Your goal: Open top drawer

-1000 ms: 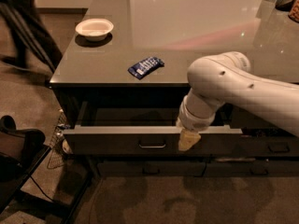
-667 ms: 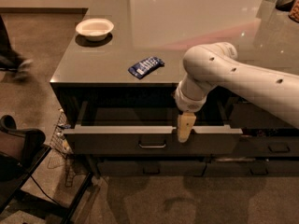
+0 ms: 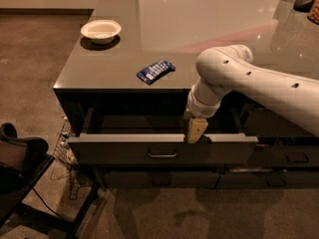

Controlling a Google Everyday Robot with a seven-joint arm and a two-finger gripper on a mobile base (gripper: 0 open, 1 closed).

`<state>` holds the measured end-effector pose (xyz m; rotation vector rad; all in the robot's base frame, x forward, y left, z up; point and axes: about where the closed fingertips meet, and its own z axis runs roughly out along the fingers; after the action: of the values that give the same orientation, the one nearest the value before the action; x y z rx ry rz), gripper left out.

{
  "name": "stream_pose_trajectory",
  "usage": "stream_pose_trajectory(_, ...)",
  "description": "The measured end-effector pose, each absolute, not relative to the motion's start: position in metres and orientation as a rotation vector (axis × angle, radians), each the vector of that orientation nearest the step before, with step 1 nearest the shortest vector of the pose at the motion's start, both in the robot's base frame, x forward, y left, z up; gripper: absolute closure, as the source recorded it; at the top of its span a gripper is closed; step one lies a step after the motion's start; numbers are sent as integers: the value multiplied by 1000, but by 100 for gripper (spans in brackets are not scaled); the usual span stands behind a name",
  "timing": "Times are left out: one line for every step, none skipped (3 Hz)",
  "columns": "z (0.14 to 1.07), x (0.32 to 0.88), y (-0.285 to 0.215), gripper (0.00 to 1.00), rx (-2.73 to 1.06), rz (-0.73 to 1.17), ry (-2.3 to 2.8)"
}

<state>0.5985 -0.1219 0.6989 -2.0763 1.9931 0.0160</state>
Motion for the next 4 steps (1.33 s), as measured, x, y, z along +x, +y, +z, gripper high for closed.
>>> stream_pose_trajectory(703, 605, -129, 72, -2075, -4, 2010)
stream_pose_trajectory(703, 598, -128, 95, -2075, -4, 2010)
stream_pose_trajectory(734, 602, -147, 100, -2035, -104, 2055)
stream_pose_trajectory(757, 600, -151, 100, -2006, -208, 2076)
